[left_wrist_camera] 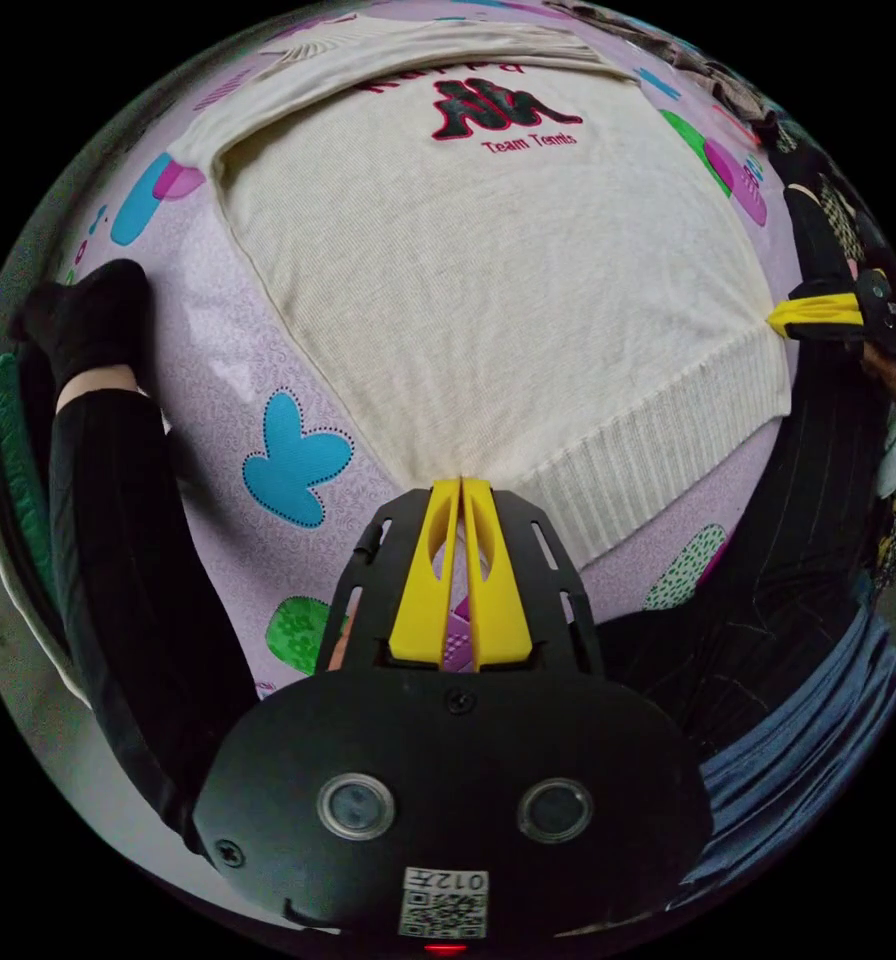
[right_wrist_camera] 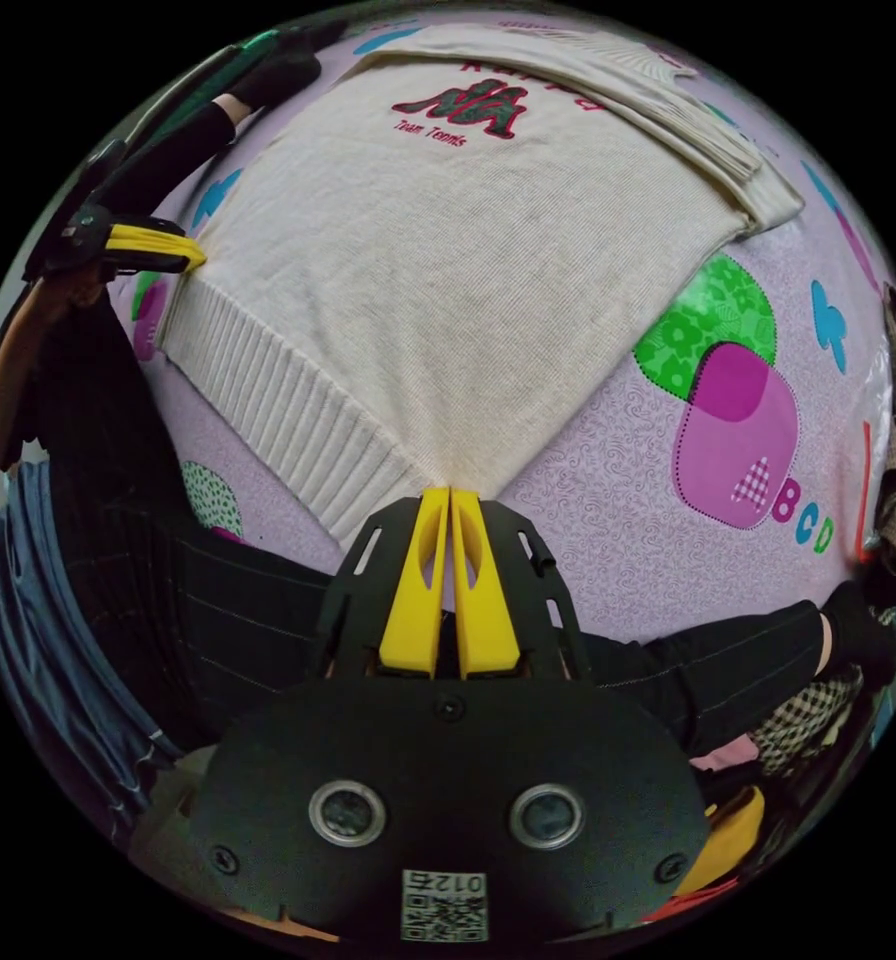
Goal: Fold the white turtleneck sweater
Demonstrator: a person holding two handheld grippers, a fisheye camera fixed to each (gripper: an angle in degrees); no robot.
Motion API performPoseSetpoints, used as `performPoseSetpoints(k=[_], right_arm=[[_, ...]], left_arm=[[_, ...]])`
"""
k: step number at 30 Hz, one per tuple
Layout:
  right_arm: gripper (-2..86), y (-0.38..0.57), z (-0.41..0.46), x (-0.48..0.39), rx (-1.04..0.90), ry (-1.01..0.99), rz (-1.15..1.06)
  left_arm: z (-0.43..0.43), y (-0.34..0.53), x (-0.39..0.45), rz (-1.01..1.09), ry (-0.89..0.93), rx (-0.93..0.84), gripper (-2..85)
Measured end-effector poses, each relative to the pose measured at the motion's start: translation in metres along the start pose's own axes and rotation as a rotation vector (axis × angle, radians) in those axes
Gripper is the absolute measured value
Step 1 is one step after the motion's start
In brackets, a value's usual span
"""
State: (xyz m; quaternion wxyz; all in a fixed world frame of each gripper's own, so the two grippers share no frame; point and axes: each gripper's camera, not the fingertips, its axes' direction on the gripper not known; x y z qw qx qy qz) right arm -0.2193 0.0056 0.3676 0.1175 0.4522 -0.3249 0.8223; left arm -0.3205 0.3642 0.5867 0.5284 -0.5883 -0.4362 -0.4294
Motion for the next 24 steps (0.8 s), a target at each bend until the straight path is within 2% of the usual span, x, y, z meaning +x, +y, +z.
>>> performPoseSetpoints(k=[6, 9, 12, 14, 18, 24], right_arm=[[-0.9, -0.003, -0.017, 0.007, -0.038, -0.091, 0.018], [-0.9, -0.006, -0.049, 0.023, 0.087, -0.058, 0.066], [-0.9, -0.02, -0.082, 0.058, 0.277, 0.009, 0.218], [-0.9, -0.027, -0.099, 0.083, 0.398, -0.032, 0.306], [-0.9, -0.041, -0.12, 0.123, 0.572, -0.014, 0.478], [-0.9, -0.07, -0.12, 0.127, 0.509, 0.007, 0.424]], left_arm=[[-0.019, 0.006, -0.018, -0.009, 0.054, 0.006, 0.6], [-0.059, 0.007, -0.049, -0.089, 0.03, 0.15, 0.6], [-0.087, -0.007, -0.071, -0.165, -0.008, 0.292, 0.6], [-0.107, -0.028, -0.091, -0.237, -0.024, 0.412, 0.6], [-0.118, -0.065, -0.111, -0.302, -0.036, 0.467, 0.6], [-0.125, -0.099, -0.131, -0.31, -0.098, 0.437, 0.6]])
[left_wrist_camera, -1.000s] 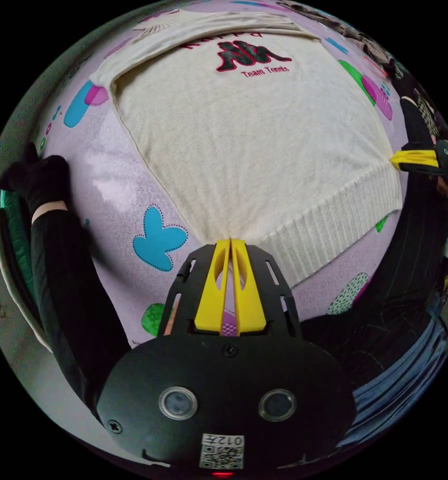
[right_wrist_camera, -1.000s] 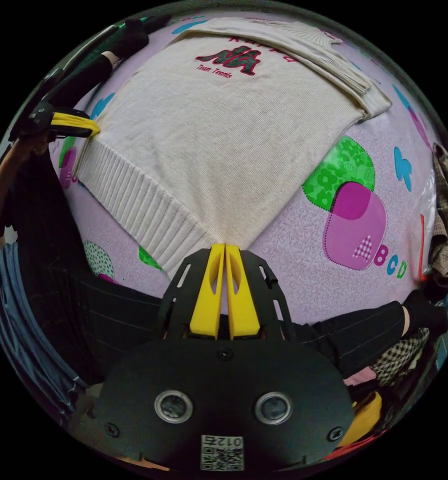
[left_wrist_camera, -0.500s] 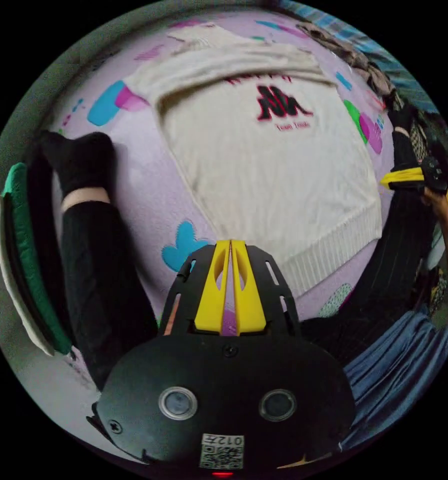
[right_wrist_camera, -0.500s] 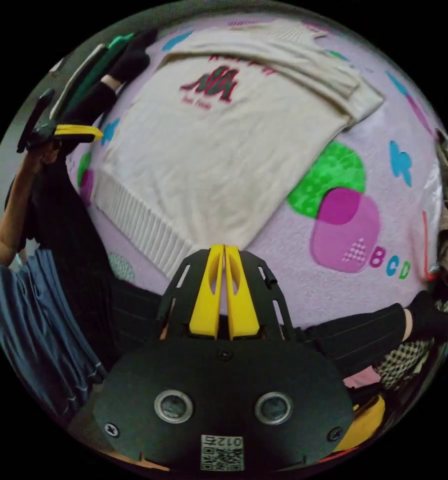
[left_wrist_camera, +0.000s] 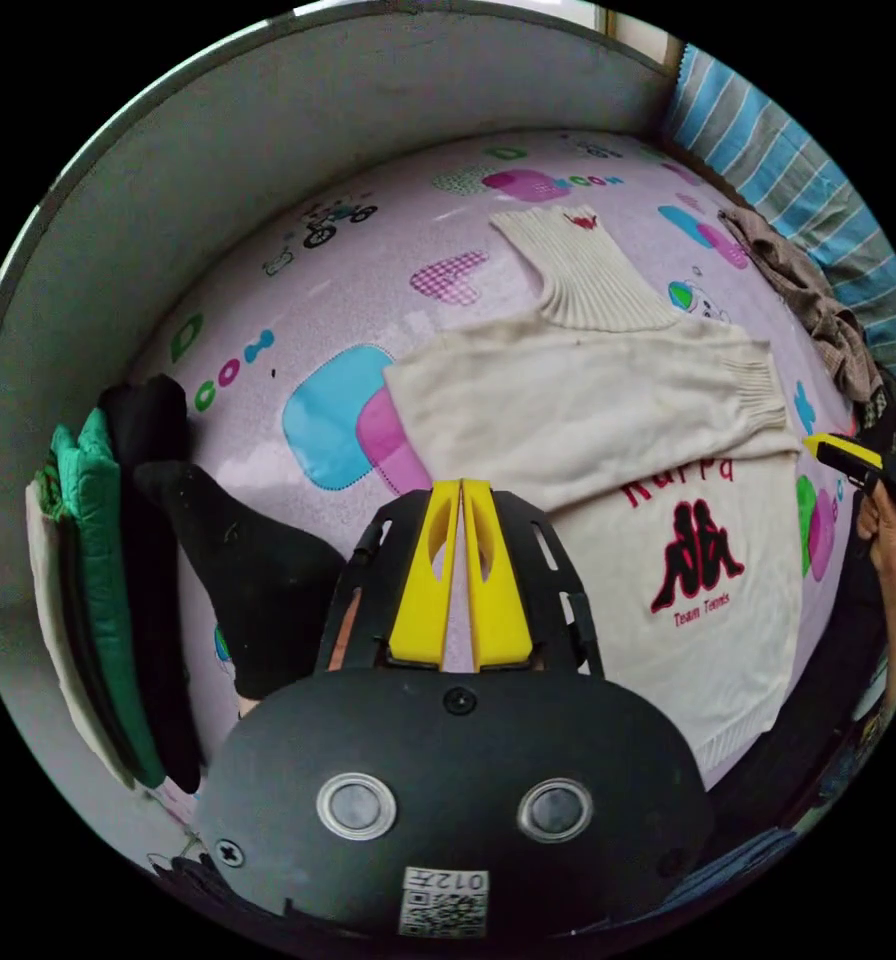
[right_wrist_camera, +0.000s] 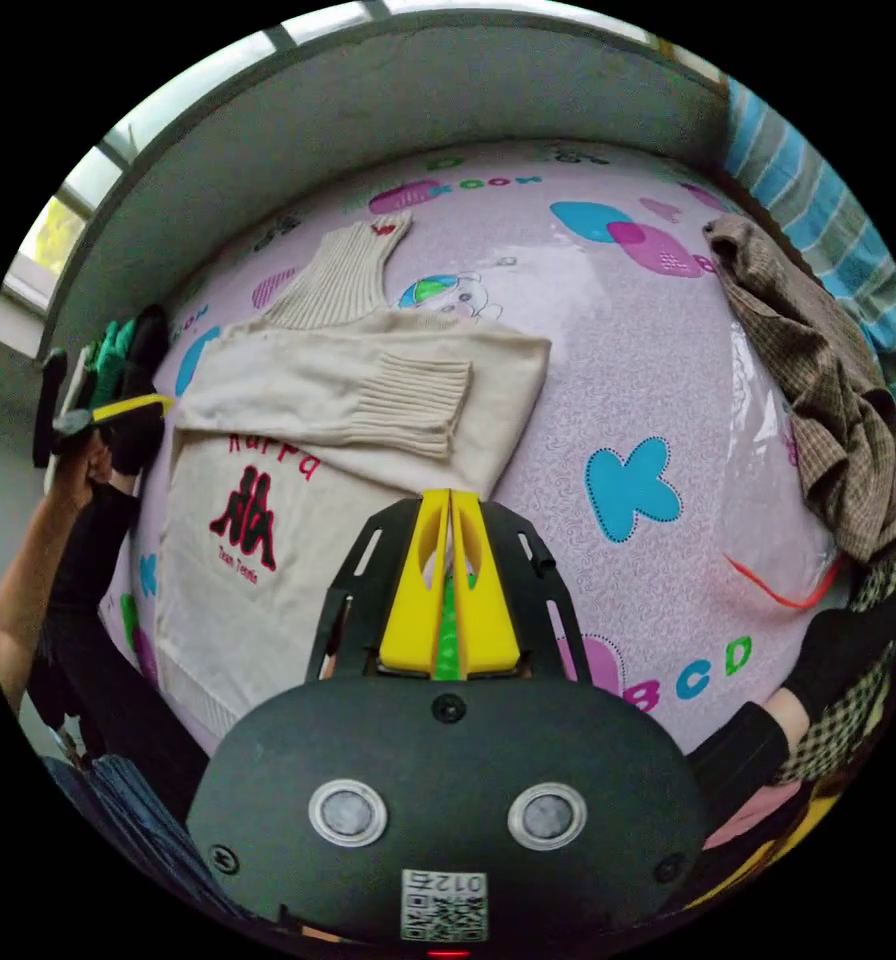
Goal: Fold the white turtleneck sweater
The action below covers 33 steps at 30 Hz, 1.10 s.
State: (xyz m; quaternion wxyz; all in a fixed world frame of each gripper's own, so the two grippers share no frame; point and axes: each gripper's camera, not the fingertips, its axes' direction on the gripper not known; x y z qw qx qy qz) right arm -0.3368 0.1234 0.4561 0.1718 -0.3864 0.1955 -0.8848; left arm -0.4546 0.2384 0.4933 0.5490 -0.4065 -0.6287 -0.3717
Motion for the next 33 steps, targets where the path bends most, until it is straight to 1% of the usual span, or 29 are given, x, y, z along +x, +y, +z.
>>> performPoseSetpoints(k=[3, 7, 12, 14, 15, 16, 17, 21, 23, 28, 32, 33], right_arm=[[-0.9, -0.002, 0.013, -0.005, -0.085, 0.061, -0.055], [-0.9, -0.001, 0.007, -0.012, -0.1, 0.095, -0.131], [-0.9, -0.004, 0.001, -0.025, -0.143, 0.17, -0.227], [-0.9, -0.007, -0.005, -0.021, -0.17, 0.139, -0.214], [-0.9, -0.009, -0.012, -0.016, -0.183, 0.095, -0.186], [-0.9, -0.01, -0.022, -0.01, -0.157, 0.047, -0.167], [-0.9, -0.011, -0.028, -0.008, -0.134, 0.031, -0.161], [-0.8, -0.033, -0.047, 0.01, -0.021, 0.048, -0.096], [-0.8, -0.047, -0.047, 0.017, 0.002, 0.038, -0.058], [-0.8, -0.079, -0.045, 0.025, 0.057, 0.067, -0.003], [-0.9, -0.091, -0.032, 0.028, -0.01, 0.12, -0.036], [-0.9, -0.092, -0.026, 0.03, -0.052, 0.149, -0.049]], left_arm=[[0.014, -0.003, 0.0, 0.063, -0.043, -0.099, 0.6], [0.01, 0.005, -0.009, 0.051, -0.024, -0.065, 0.4], [0.002, 0.004, -0.021, 0.051, -0.034, -0.089, 0.2], [0.001, 0.0, -0.035, 0.019, -0.013, -0.18, 0.2], [-0.004, 0.001, -0.046, 0.006, 0.026, -0.187, 0.3], [-0.009, 0.001, -0.051, -0.006, 0.049, -0.163, 0.3], [-0.02, 0.001, -0.063, -0.034, 0.087, -0.103, 0.4], [-0.039, -0.028, -0.077, -0.08, 0.141, -0.013, 0.6], [-0.04, -0.044, -0.071, -0.05, 0.133, 0.011, 0.7], [-0.031, -0.076, -0.068, -0.032, 0.081, -0.003, 0.7], [-0.02, -0.082, -0.078, 0.011, 0.003, -0.076, 0.4], [-0.022, -0.081, -0.083, 0.016, 0.009, -0.056, 0.3]])
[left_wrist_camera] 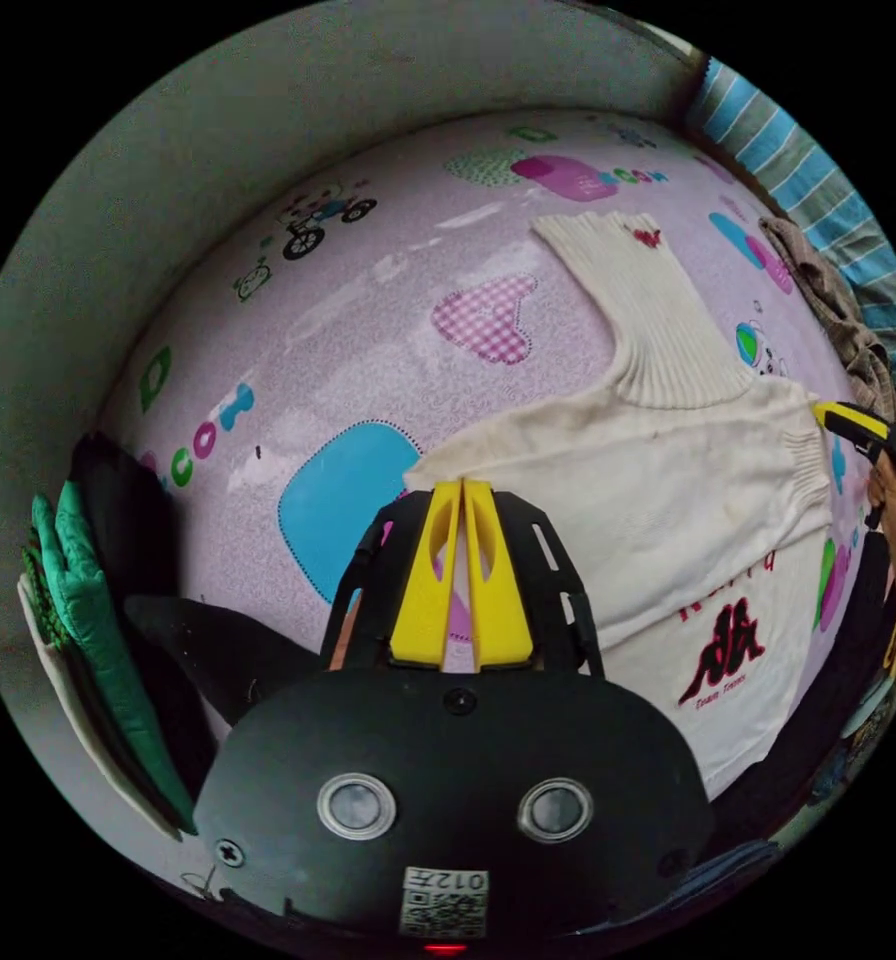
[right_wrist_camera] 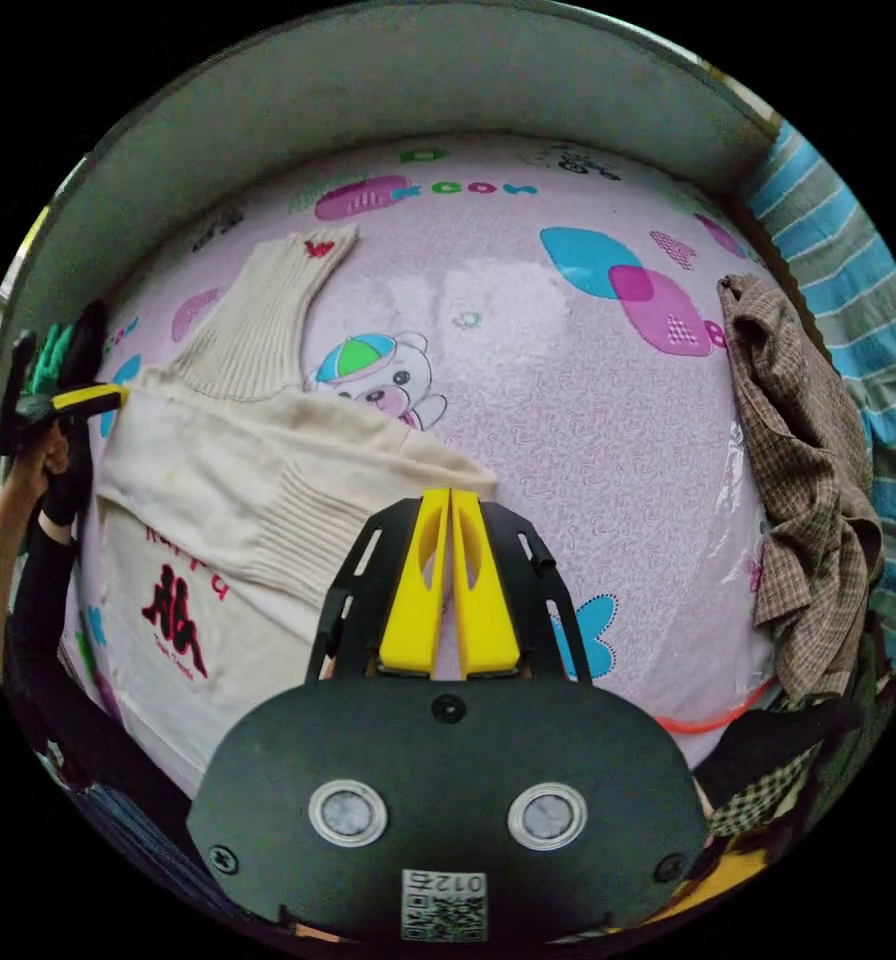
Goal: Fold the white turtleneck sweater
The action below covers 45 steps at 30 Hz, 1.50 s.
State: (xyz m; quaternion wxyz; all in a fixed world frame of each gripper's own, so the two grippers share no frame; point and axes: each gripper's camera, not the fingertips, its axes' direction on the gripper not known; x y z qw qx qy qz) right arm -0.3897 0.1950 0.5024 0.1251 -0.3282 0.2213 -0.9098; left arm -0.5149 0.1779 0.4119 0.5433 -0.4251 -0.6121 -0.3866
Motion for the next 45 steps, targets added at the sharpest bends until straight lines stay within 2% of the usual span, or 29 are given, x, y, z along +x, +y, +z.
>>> performPoseSetpoints(k=[6, 9, 11, 14, 22, 29, 34, 40, 45], right_arm=[[-0.9, -0.002, -0.012, 0.016, -0.04, -0.009, 0.007], [-0.8, -0.009, -0.034, 0.015, 0.049, -0.054, -0.042], [-0.7, -0.022, -0.04, 0.013, 0.085, -0.103, -0.054], [0.2, -0.054, -0.038, 0.013, 0.122, -0.207, -0.032], [5.6, -0.13, -0.015, 0.013, 0.207, -0.292, 0.039], [7.3, -0.162, 0.005, 0.038, 0.186, -0.448, 0.157], [3.5, -0.169, 0.018, 0.04, 0.13, -0.444, 0.141], [1.8, -0.149, 0.0, 0.049, 0.198, -0.474, 0.11], [1.2, -0.123, -0.031, 0.054, 0.238, -0.534, 0.068]], left_arm=[[-0.012, -0.001, -0.024, 0.013, 0.037, -0.02, 0.5], [-0.033, -0.006, -0.035, 0.015, 0.068, 0.07, 0.7], [-0.045, -0.022, -0.043, 0.012, 0.163, 0.141, 0.9], [-0.04, -0.053, -0.046, 0.021, 0.312, 0.141, 1.4], [-0.008, -0.12, -0.065, -0.122, 0.402, 0.135, 5.3], [0.018, -0.138, -0.094, -0.237, 0.502, 0.118, 6.1], [0.024, -0.134, -0.099, -0.211, 0.493, 0.154, 3.3], [0.015, -0.113, -0.108, -0.167, 0.544, 0.206, 0.9], [-0.018, -0.09, -0.107, -0.047, 0.521, 0.267, 0.4]])
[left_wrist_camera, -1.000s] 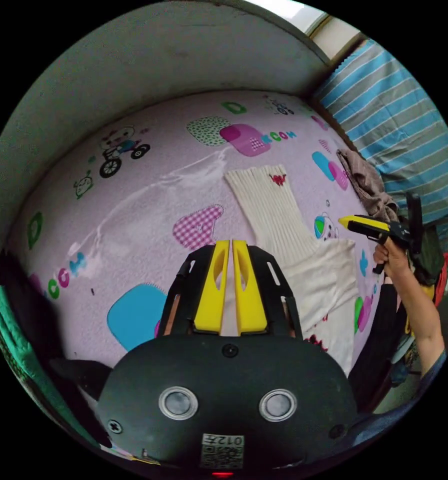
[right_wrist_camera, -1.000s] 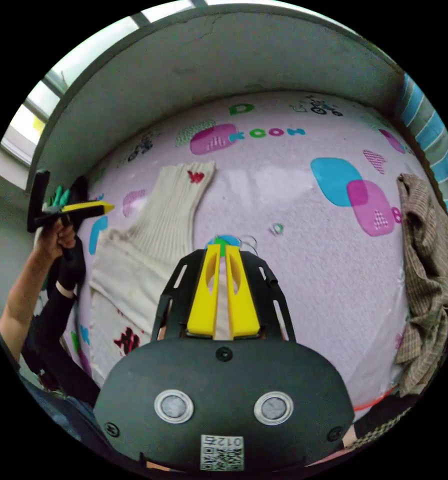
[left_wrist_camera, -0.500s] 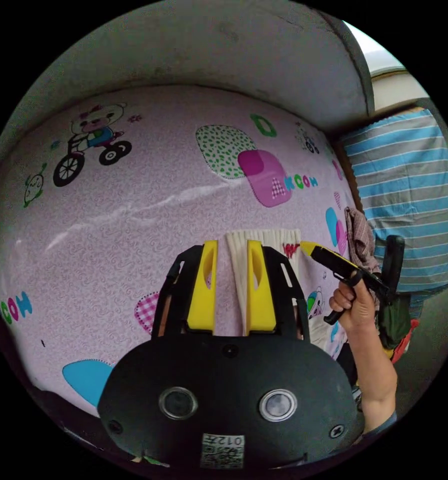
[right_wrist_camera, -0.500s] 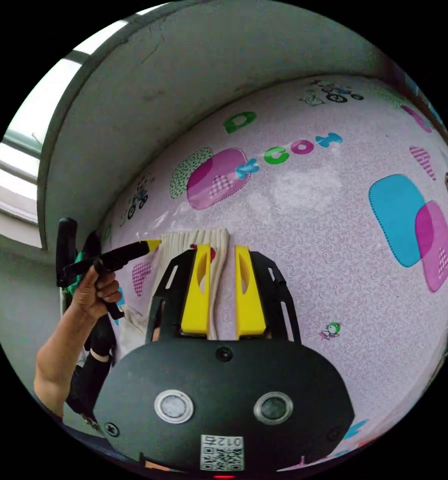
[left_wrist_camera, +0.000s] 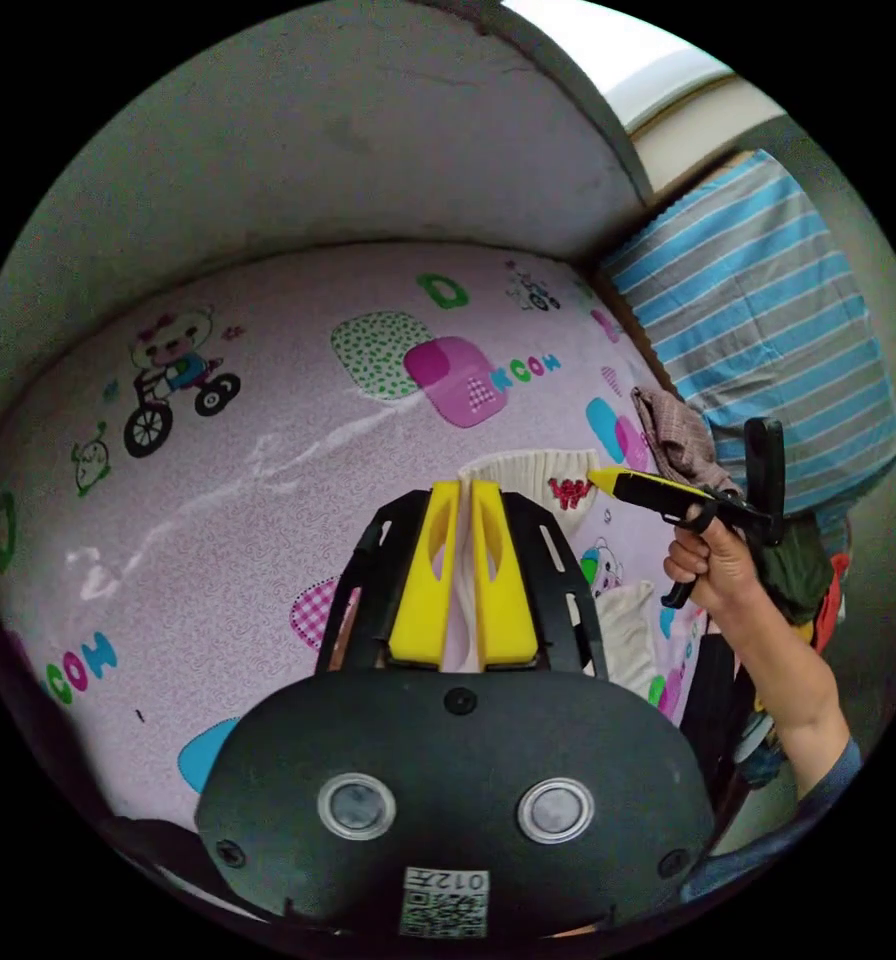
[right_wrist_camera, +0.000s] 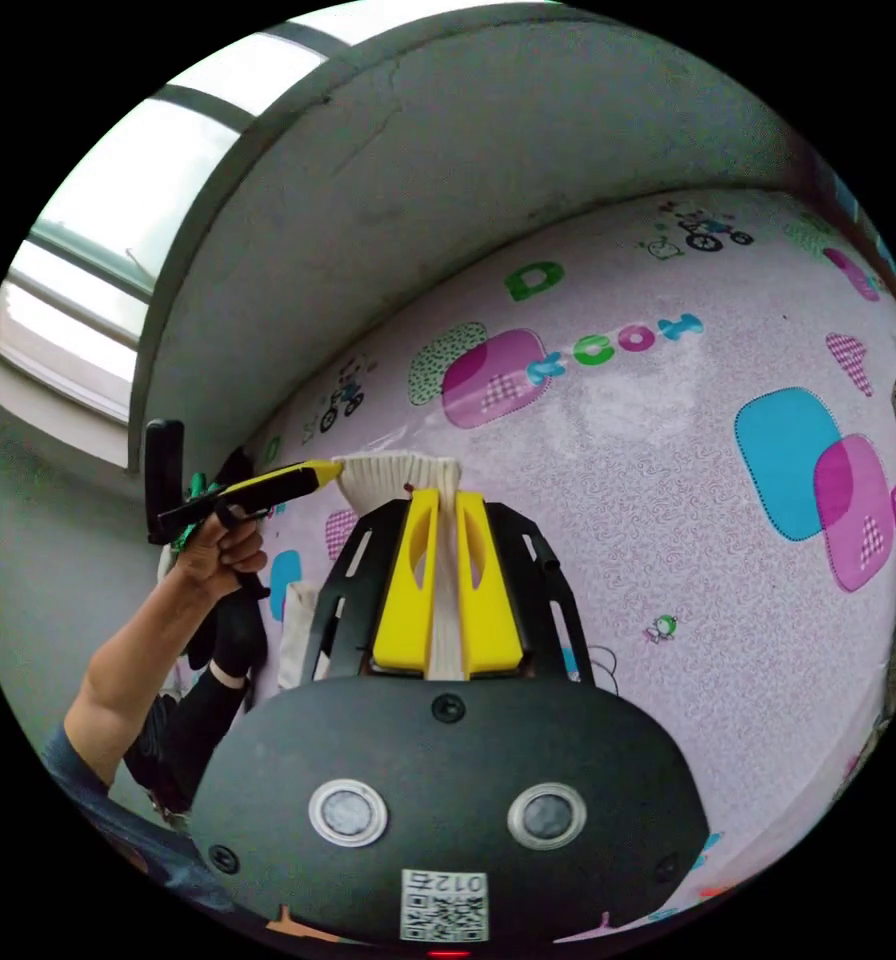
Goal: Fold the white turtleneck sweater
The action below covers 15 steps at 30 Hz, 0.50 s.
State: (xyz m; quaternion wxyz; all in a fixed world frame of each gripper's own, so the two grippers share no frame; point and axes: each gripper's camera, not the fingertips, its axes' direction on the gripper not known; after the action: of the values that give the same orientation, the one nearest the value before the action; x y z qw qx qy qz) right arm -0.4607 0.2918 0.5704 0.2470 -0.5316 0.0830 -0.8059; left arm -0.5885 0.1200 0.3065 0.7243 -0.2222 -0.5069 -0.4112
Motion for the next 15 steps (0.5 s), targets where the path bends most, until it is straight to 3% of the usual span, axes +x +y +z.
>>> performPoseSetpoints(k=[15], right_arm=[[0.0, 0.137, -0.091, -0.062, -0.009, -0.066, -0.195]], left_arm=[[-0.094, 0.14, 0.086, 0.301, 0.043, 0.055, 0.3]])
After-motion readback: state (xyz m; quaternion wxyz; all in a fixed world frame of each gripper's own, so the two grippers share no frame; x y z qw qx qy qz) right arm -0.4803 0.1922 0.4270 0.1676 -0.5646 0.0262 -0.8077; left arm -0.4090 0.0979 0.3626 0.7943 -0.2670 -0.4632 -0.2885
